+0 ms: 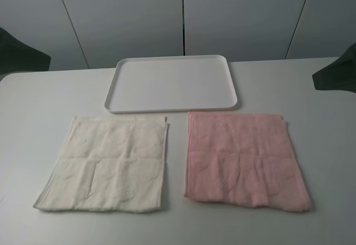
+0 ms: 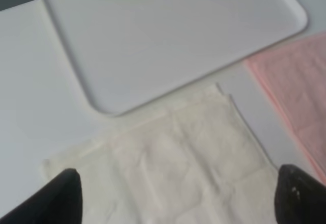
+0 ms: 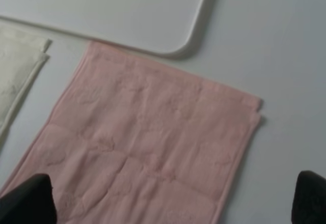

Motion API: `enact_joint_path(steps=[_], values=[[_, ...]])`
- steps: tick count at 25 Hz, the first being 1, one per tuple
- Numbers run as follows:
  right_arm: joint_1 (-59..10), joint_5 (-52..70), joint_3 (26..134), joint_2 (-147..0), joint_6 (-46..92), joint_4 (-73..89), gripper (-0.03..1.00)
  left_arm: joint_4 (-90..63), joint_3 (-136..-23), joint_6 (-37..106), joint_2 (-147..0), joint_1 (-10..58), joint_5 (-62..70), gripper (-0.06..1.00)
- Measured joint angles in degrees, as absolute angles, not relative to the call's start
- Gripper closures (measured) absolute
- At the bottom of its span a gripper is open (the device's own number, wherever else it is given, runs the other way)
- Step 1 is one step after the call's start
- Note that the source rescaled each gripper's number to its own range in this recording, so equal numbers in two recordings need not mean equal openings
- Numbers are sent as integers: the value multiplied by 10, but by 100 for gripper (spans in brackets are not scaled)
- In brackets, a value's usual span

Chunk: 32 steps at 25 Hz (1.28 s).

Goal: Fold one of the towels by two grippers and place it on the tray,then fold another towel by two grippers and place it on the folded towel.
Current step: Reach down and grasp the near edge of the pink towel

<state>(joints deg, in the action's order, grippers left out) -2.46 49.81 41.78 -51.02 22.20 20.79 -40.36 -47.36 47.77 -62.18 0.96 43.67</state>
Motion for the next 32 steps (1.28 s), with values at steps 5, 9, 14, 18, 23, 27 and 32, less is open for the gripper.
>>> enact_joint_path(steps=[5,9,14,18,23,27,32], values=[[-30,497,427,-575,269,220,-3,-372,-532,517,-714,139,391,-3],[-49,502,429,-604,324,217,-3,-297,-582,521,-798,242,376,-3],[-76,516,429,-621,414,158,-3,-210,-641,524,-913,321,395,-3],[-86,530,429,-625,490,115,-3,-144,-669,525,-977,374,406,-3],[-88,550,425,-649,536,84,-3,-99,-676,527,-1037,433,407,-3],[-90,532,397,-692,556,81,-3,-87,-676,537,-1078,471,406,-3],[-91,495,366,-720,575,80,-3,-85,-676,539,-1110,507,405,-3]])
